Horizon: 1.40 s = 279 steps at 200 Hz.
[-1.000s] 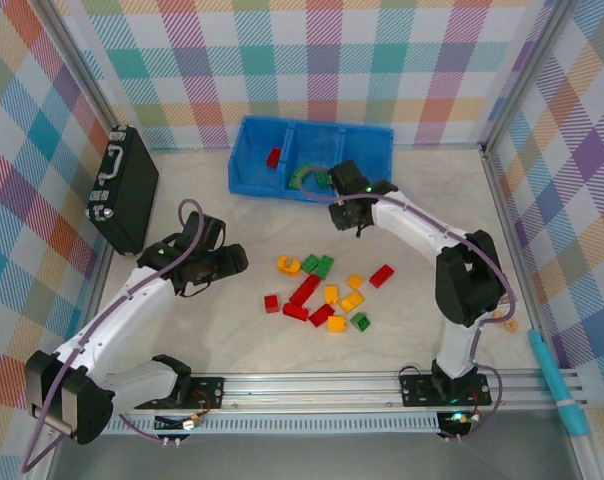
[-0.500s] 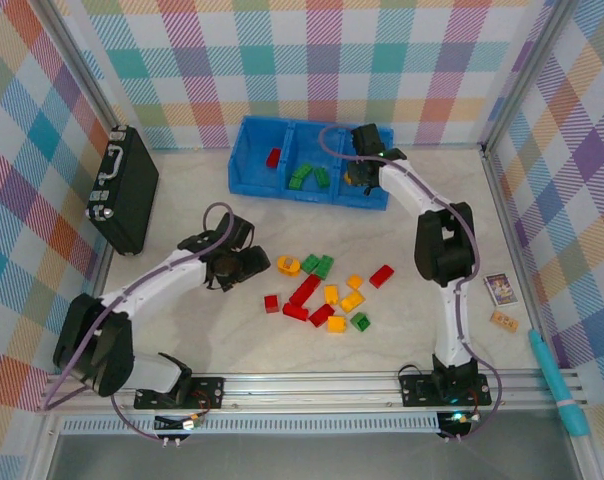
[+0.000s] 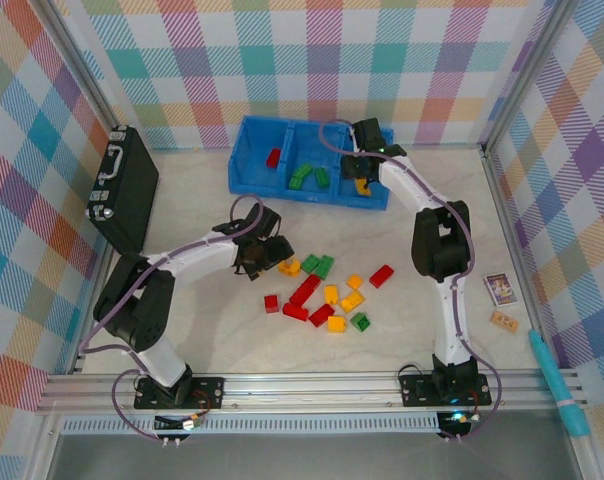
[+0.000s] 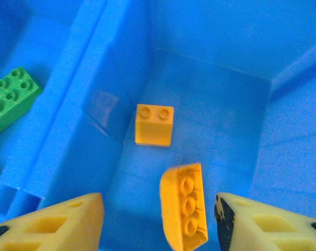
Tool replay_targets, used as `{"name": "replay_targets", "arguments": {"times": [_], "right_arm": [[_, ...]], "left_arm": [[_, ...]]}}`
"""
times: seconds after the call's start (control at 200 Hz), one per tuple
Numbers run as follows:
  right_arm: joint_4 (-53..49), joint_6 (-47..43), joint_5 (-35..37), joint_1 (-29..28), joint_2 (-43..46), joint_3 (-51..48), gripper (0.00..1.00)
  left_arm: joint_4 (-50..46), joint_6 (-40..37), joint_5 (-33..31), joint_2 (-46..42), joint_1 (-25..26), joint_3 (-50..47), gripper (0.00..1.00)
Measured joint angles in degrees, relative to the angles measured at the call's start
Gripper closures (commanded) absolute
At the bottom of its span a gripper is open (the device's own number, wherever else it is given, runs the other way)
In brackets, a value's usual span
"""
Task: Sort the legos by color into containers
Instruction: Place the lego in the container, then pick up the lego from the center of the table.
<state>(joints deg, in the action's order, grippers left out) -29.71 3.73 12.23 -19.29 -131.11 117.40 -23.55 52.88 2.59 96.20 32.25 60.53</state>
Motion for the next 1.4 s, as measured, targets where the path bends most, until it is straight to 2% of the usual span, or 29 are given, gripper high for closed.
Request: {"name": "replay_targets", "arguments": {"times": [0.23,0.35,0.87,1.015,1.2,1.395], "right_arm": [[2.3,0.0,-2.5,0.2,2.7,-5.6,0.39],[3.4,0.0,-3.8,0.2,5.7,-8.6,0.38],[8.3,0.6,-7.3,0.2,17.4,-22.4,0.37],[11.4,1.6,-12.1,0.2,24.0,-32.1,0.33],[15.3,3.2,-20.8,0.1,35.3,-45.5,0.32],[21.0,7.0,-32.0,-0.7,44.7,-55.8,0.28]], "left_arm": [[3.9,3.5,0.8,4.0,1.0,0.2,0.21],[4.7,5.1,0.5,6.1,1.8,1.0,0.25],[6.3,7.6,-1.1,8.8,4.1,3.8,0.58],[7.3,7.7,-1.0,8.4,4.2,3.2,0.62],[6.0,7.2,-1.1,6.3,4.2,2.1,0.63],[4.7,6.3,-1.4,-1.6,4.1,2.1,0.63]]}}
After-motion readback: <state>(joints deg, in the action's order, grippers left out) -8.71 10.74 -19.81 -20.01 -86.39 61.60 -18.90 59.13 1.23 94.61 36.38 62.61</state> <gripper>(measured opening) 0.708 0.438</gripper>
